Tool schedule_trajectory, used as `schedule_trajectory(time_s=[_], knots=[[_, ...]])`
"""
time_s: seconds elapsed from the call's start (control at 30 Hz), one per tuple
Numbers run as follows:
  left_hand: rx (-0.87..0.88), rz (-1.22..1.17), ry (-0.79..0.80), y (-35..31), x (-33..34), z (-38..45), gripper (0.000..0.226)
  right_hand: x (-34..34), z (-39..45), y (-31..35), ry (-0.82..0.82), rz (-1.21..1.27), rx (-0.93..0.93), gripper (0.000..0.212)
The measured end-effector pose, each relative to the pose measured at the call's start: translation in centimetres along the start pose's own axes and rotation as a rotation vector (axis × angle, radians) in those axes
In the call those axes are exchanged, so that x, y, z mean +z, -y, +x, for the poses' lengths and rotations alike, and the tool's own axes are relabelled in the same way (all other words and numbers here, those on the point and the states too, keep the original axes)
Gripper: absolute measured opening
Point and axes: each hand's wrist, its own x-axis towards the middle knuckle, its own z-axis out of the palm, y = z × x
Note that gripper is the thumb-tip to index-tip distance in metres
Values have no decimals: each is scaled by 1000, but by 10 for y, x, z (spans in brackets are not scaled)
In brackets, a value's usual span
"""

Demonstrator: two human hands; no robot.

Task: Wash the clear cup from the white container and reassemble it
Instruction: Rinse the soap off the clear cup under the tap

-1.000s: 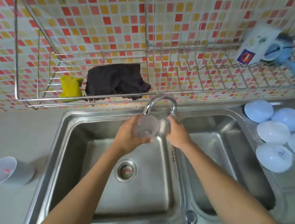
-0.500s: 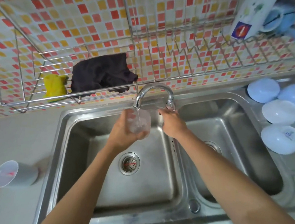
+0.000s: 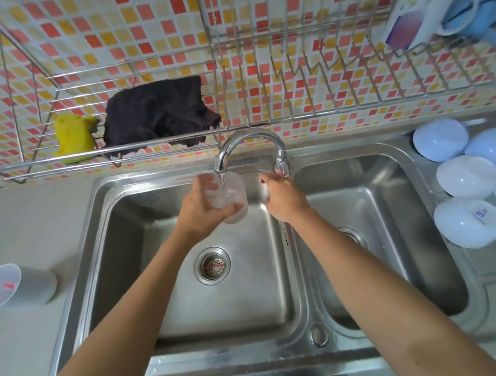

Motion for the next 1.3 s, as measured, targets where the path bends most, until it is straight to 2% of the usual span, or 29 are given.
schedule_trajectory(time_s=[0.27, 0.43, 0.57, 0.77, 0.97, 1.1, 1.3], knots=[[-53, 46, -9, 20, -7, -8, 75, 2, -1, 0, -31, 5, -11, 51], [-23, 54, 52, 10, 1, -6, 78, 10, 5, -5, -58, -89, -63, 51], [-51, 14, 2, 14, -1, -8, 76, 13, 8, -6, -62, -119, -85, 50], [-24, 67, 41, 16, -3, -13, 78, 18, 11, -9, -109, -96, -87, 49], [55, 154, 113, 13, -2, -18, 80, 10, 16, -8, -232, 182, 96, 9], [86, 158, 98, 20, -5, -21, 79, 10, 12, -22, -497, 497, 178, 8], [97, 168, 89, 37, -2, -26, 84, 14, 9, -21, -575, 600, 207, 10]])
